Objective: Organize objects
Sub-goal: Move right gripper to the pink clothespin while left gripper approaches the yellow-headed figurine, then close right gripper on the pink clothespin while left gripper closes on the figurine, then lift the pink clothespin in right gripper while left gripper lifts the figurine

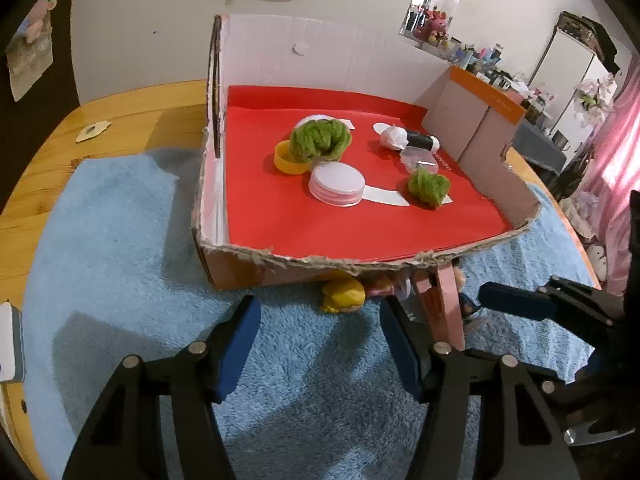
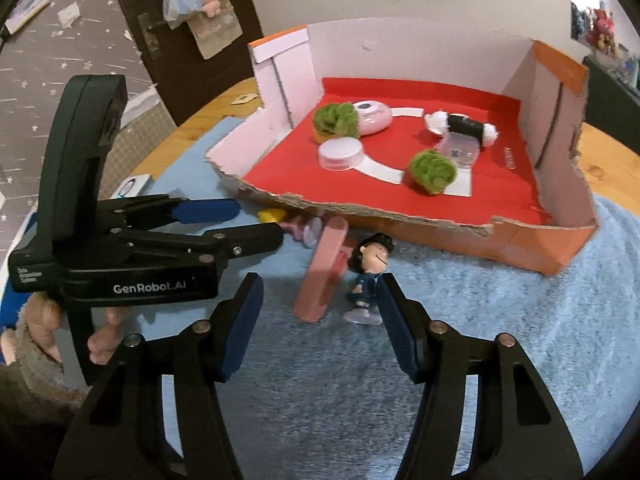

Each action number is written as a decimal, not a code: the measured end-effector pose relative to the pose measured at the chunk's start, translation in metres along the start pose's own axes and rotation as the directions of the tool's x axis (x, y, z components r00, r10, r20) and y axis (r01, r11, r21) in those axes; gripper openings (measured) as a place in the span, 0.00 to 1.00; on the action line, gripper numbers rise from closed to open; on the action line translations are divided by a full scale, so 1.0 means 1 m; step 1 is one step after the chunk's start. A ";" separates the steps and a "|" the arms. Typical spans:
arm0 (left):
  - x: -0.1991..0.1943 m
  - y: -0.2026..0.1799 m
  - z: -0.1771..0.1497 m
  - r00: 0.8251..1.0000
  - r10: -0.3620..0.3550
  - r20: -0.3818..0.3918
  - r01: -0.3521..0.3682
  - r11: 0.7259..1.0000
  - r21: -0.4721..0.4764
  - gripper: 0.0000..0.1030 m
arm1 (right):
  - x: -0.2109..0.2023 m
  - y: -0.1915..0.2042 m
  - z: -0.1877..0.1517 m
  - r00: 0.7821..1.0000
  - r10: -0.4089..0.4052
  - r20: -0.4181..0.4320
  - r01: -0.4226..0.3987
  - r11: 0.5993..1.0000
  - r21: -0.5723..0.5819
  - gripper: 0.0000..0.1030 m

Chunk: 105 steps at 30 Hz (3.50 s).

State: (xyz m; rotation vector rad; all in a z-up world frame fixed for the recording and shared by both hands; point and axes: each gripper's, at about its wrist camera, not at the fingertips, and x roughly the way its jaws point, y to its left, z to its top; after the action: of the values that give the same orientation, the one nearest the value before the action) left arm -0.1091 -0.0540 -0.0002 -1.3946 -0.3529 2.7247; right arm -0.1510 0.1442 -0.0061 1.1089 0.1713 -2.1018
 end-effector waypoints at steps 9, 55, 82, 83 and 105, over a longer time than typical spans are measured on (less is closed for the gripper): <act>0.003 -0.006 0.004 0.999 -0.038 -0.007 0.039 0.998 0.049 0.58 | -0.003 0.007 0.000 0.999 0.041 0.004 -0.041 0.999 -0.022 0.53; -0.002 -0.033 -0.003 0.993 -0.108 -0.049 0.117 0.962 0.248 0.59 | 0.002 -0.012 -0.003 0.980 -0.201 0.004 0.201 0.975 -0.095 0.52; 0.009 -0.020 0.001 0.997 0.076 -0.013 -0.074 0.988 0.136 0.45 | 0.012 -0.010 -0.003 0.993 -0.120 -0.019 0.119 0.991 -0.067 0.52; 0.008 -0.020 0.000 0.997 0.074 -0.012 -0.072 0.988 0.139 0.45 | 0.014 -0.008 -0.002 0.993 -0.120 -0.018 0.118 0.990 -0.071 0.52; 0.005 -0.030 -0.009 0.997 0.073 0.011 -0.074 0.983 0.171 0.34 | 0.021 -0.007 -0.002 0.992 -0.124 0.011 0.124 0.992 -0.029 0.22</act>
State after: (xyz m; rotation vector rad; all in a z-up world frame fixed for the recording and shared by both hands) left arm -0.1064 -0.0229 -0.0023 -1.3825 -0.0658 2.7399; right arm -0.1617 0.1383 -0.0248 1.0954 0.2723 -2.2064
